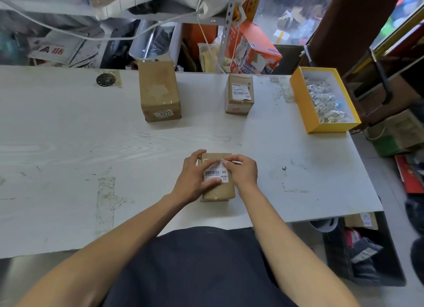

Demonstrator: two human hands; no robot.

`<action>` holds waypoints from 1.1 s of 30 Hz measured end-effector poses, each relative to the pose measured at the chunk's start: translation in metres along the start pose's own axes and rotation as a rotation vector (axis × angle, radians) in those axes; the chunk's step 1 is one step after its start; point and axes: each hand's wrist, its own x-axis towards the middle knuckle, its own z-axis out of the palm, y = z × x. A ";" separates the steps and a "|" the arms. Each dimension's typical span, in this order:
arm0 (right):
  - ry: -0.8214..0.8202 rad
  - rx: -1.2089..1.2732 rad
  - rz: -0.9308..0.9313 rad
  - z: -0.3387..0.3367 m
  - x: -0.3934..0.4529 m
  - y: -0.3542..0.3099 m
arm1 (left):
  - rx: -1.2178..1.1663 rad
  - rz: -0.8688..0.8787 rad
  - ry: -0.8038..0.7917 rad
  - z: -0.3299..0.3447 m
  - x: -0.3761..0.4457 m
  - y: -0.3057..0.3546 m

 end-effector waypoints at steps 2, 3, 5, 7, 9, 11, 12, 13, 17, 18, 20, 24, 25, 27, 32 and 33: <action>0.000 0.011 0.006 0.000 0.002 -0.002 | -0.003 0.007 -0.009 -0.001 0.000 0.000; -0.001 -0.015 -0.015 0.000 0.002 -0.003 | 0.001 0.010 -0.012 -0.001 0.000 0.001; 0.018 -0.118 -0.103 0.003 0.001 -0.003 | 0.028 0.018 -0.004 -0.002 0.001 0.001; 0.064 -0.238 -0.217 0.004 -0.001 -0.002 | 0.057 0.025 0.013 -0.003 0.002 0.001; 0.088 -0.318 -0.312 0.005 -0.003 0.000 | 0.071 0.025 0.020 -0.003 0.002 0.001; 0.090 -0.383 -0.389 0.006 -0.004 0.002 | 0.072 0.023 0.021 -0.003 0.002 0.001; 0.088 -0.415 -0.417 0.006 -0.004 0.002 | 0.071 0.022 0.019 -0.003 0.002 0.001; 0.084 -0.438 -0.432 0.006 -0.005 0.002 | 0.070 0.022 0.018 -0.003 0.002 0.001; 0.048 -0.364 -0.350 0.006 -0.005 0.003 | 0.045 0.018 0.011 -0.002 0.002 0.000; 0.047 -0.346 -0.338 0.006 -0.004 0.004 | 0.035 0.017 0.011 -0.001 0.002 0.000; 0.054 -0.329 -0.332 0.005 -0.003 0.005 | 0.022 0.014 0.018 -0.001 0.002 -0.001; 0.065 -0.268 -0.253 0.002 -0.002 0.005 | 0.010 -0.004 0.032 0.000 0.002 -0.001; 0.059 -0.264 -0.240 0.002 -0.002 0.004 | 0.013 -0.005 0.034 0.000 0.002 0.000; 0.044 -0.262 -0.221 0.003 -0.003 0.001 | 0.018 -0.006 0.035 0.000 0.002 0.000; 0.039 -0.269 -0.236 0.002 -0.004 -0.001 | -0.008 -0.005 0.034 0.000 0.000 0.001; 0.044 -0.273 -0.244 0.002 -0.004 -0.001 | -0.014 -0.002 0.033 0.000 0.000 0.002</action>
